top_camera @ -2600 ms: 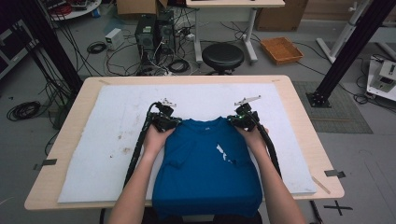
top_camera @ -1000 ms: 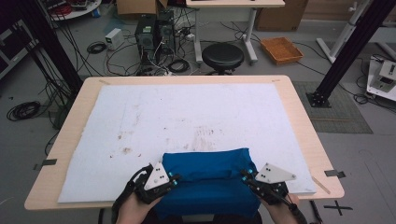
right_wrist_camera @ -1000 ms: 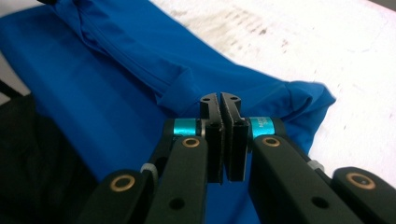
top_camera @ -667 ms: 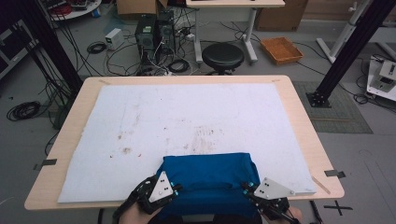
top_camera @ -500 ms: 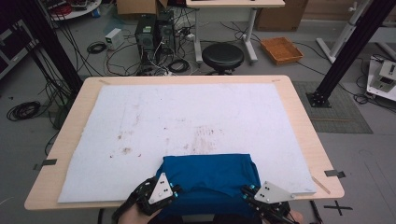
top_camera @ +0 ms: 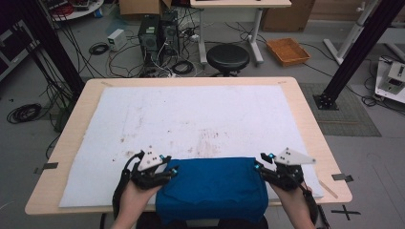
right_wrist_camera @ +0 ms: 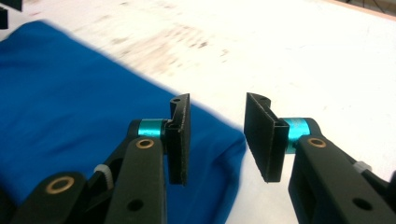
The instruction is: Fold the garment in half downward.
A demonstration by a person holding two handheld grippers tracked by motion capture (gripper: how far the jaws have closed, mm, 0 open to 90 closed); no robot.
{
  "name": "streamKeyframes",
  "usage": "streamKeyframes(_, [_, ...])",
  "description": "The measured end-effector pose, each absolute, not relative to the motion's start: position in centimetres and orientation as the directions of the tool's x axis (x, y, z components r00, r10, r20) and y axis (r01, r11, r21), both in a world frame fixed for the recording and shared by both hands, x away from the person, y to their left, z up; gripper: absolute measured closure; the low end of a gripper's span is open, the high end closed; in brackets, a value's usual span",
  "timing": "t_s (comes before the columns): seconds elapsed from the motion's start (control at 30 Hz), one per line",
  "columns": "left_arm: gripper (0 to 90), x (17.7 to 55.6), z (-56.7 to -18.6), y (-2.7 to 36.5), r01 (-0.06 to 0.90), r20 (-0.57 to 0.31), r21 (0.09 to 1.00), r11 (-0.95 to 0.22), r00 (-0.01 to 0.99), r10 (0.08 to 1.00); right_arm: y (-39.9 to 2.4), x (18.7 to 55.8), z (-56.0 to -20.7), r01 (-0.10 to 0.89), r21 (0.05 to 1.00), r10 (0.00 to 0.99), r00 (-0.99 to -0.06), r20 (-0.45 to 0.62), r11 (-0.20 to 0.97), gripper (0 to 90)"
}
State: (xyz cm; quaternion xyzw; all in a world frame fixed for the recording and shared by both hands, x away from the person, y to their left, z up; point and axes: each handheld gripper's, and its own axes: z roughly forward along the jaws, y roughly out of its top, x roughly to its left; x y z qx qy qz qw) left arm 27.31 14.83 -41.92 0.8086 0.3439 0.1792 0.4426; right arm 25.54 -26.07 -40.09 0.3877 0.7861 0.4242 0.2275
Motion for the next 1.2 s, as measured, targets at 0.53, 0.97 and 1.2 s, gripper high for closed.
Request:
streamKeyframes(0.53, [56.3,30.5,-44.4,15.6,0.558,-0.101,0.762,-0.328,0.603,0.792,-26.2,31.6,-44.0,0.650,0.709,0.843,-0.517,0.149,0.273,64.9])
streamKeyframes(0.97, [83.7,30.1,-44.6,15.4,0.521,-0.089,0.776,-0.355,0.648,0.757,-26.0,30.7,-44.1,0.594,0.733,0.821,-0.564,0.087,0.330,84.4])
streamKeyframes(1.2, [83.9,32.0,-44.0,15.8,0.493,-0.059,0.793,-0.357,0.646,0.761,-26.0,32.3,-43.1,0.567,0.761,0.823,-0.562,0.080,0.313,84.5])
